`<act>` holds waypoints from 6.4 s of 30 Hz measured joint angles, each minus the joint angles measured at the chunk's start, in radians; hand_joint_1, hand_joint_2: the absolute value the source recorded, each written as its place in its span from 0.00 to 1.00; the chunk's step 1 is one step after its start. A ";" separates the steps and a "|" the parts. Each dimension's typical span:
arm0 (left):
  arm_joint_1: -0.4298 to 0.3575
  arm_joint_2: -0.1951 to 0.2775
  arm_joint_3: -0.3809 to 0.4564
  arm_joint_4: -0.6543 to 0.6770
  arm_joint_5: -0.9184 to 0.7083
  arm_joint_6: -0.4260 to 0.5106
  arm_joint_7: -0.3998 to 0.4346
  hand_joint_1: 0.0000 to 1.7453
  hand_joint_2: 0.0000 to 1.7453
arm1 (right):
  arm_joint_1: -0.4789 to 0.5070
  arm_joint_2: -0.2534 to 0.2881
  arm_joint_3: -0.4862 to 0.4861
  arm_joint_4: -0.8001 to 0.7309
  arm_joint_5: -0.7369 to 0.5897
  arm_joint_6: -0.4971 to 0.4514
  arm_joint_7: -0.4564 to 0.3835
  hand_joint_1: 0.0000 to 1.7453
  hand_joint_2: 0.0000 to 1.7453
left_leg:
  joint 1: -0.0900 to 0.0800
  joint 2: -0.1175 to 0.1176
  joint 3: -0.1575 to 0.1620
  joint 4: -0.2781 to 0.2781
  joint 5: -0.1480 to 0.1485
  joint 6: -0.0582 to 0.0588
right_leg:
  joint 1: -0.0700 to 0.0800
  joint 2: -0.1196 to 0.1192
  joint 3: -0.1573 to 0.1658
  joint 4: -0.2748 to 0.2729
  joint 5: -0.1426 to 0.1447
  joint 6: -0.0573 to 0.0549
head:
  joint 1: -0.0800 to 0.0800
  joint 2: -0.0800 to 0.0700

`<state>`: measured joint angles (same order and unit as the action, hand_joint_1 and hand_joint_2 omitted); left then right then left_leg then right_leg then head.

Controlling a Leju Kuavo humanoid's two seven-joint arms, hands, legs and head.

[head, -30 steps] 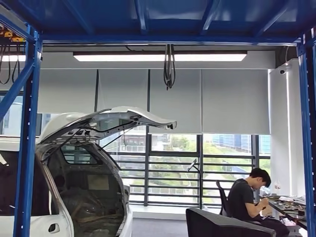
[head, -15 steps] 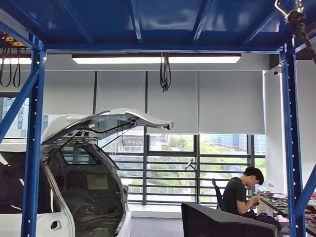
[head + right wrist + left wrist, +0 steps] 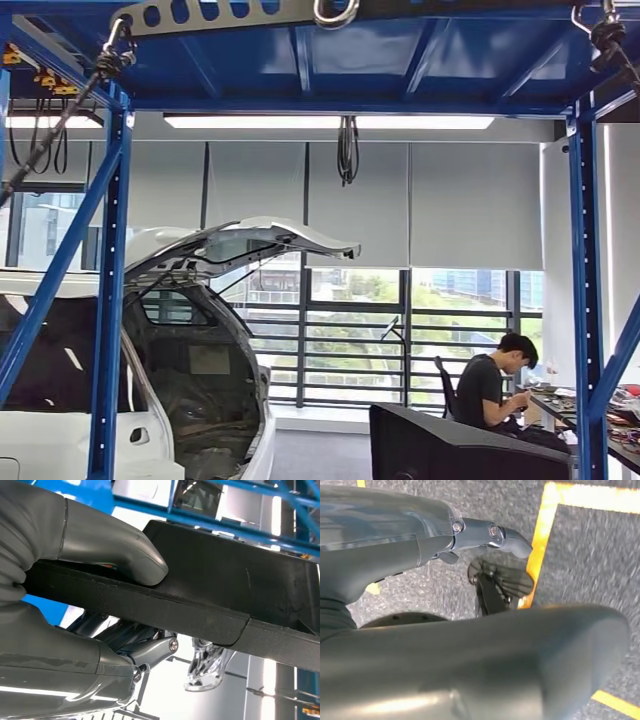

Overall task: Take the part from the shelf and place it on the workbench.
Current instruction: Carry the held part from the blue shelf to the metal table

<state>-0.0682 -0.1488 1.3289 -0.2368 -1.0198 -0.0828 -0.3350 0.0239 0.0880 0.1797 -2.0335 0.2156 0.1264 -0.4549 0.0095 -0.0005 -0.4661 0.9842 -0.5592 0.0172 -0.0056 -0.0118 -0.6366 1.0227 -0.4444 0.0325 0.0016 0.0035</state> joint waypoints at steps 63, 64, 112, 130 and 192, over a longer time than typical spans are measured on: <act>-0.002 0.035 -0.012 -0.005 -0.046 -0.008 -0.024 0.00 1.00 | -0.008 0.010 -0.021 0.041 -0.029 0.063 -0.080 1.00 1.00 | 0.009 0.005 -0.071 0.021 0.040 0.013 | 0.007 -0.004 0.041 0.063 -0.124 -0.002 | 0.004 0.000; -0.002 0.035 -0.012 -0.005 -0.046 -0.008 -0.024 0.00 1.00 | -0.007 0.009 -0.021 0.042 -0.028 0.063 -0.081 1.00 1.00 | 0.008 0.000 -0.078 0.022 0.045 0.018 | 0.005 0.001 0.018 0.126 -0.163 0.001 | 0.004 0.000; -0.006 0.041 0.007 -0.007 -0.015 0.007 0.033 0.00 1.00 | -0.037 -0.031 0.001 0.052 0.001 0.073 -0.104 1.00 1.00 | 0.003 -0.016 -0.241 0.285 -0.048 -0.039 | -0.007 -0.022 0.124 -0.055 -0.073 -0.050 | 0.005 0.000; -0.007 0.042 0.021 -0.008 -0.015 0.009 0.048 0.00 1.00 | -0.039 -0.049 0.013 0.052 0.008 0.072 -0.114 1.00 1.00 | -0.008 -0.055 -0.110 0.026 0.077 0.022 | -0.003 0.020 0.026 0.184 -0.166 -0.016 | 0.005 0.000; 0.005 0.094 0.194 -0.122 0.096 0.060 0.143 0.00 1.00 | 0.016 -0.077 -0.053 0.054 0.023 0.047 -0.140 1.00 1.00 | -0.016 -0.073 -0.118 0.029 0.083 0.025 | 0.005 0.037 0.041 0.132 -0.128 -0.031 | 0.004 0.000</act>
<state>-0.0636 -0.0546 1.5224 -0.3583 -0.9237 -0.0225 -0.1920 0.0400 0.0111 0.1263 -1.9792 0.2389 0.1729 -0.5950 -0.0065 -0.0732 -0.5845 1.0136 -0.4759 0.0422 -0.0003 0.0249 -0.5957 1.1550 -0.5727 0.0010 0.0061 0.0037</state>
